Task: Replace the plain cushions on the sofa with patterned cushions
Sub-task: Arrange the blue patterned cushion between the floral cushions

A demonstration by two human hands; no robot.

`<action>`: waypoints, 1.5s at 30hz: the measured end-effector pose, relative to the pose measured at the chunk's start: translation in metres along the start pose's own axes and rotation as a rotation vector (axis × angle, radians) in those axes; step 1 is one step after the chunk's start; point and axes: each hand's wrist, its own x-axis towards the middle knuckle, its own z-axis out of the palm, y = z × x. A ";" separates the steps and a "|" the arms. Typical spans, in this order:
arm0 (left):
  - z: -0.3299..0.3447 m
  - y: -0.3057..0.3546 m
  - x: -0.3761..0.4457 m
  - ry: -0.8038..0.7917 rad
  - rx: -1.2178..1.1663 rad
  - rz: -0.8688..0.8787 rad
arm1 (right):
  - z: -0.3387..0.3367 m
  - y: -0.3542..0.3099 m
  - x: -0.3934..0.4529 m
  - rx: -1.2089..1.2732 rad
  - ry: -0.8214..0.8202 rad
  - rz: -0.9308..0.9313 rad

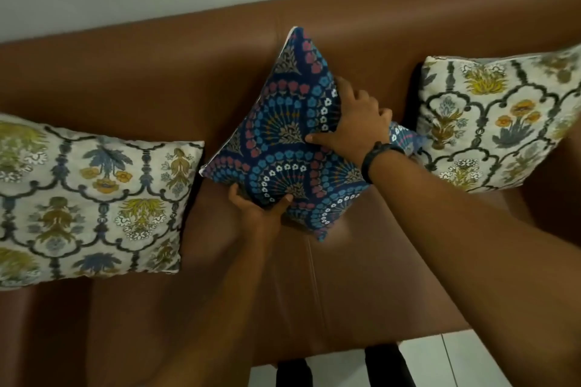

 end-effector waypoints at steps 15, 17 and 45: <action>0.172 0.074 -0.104 -0.361 0.631 0.566 | -0.060 0.244 -0.066 0.587 0.368 0.472; 0.225 0.092 -0.109 -0.533 0.641 0.550 | -0.080 0.302 -0.065 0.664 0.436 0.596; 0.391 0.106 -0.098 -0.462 0.330 0.008 | -0.186 0.356 0.018 0.052 0.255 0.271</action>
